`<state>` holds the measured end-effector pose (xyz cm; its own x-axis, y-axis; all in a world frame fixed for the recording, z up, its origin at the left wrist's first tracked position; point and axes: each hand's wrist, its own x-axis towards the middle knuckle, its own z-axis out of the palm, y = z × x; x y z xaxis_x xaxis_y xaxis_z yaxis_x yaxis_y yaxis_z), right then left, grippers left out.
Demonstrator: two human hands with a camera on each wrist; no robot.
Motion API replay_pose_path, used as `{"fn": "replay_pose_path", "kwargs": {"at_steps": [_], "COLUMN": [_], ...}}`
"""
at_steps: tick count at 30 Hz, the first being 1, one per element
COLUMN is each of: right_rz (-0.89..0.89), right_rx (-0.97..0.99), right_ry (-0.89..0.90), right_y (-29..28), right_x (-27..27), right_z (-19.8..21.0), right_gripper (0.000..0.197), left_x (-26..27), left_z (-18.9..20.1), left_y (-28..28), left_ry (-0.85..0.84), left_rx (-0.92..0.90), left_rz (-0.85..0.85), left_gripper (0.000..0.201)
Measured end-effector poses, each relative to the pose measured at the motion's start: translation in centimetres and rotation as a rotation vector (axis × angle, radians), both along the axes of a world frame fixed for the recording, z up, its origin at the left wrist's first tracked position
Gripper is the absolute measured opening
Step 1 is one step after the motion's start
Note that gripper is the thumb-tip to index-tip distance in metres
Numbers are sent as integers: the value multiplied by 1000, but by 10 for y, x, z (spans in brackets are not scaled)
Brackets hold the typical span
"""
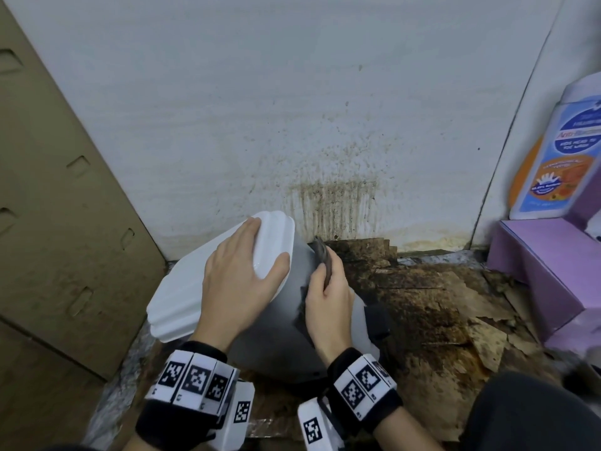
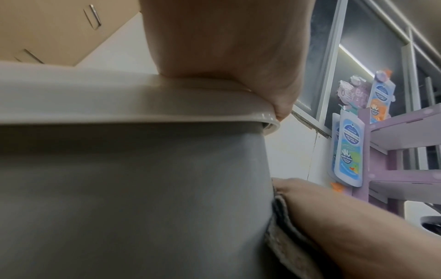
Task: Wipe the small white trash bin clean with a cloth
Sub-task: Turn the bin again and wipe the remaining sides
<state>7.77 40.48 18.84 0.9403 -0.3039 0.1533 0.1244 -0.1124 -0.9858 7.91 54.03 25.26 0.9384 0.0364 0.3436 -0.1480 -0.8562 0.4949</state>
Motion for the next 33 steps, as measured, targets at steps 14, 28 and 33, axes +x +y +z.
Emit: {"fn": "replay_pose_path", "kwargs": {"at_steps": [14, 28, 33], "right_rz": [218, 221, 208], "right_rx": [5, -113, -154], "right_ry": [-79, -87, 1], "right_y": [-25, -82, -109], "right_x": [-1, -2, -2], "right_z": [50, 39, 32], "right_gripper": [42, 61, 59], "left_x": [-2, 7, 14], "left_z": [-6, -12, -29], "left_y": [-33, -21, 4], "left_ry": [-26, -84, -78], "left_rx": [-9, -352, -147], "left_rz": [-159, -156, 47], "left_gripper": [50, 37, 31]}}
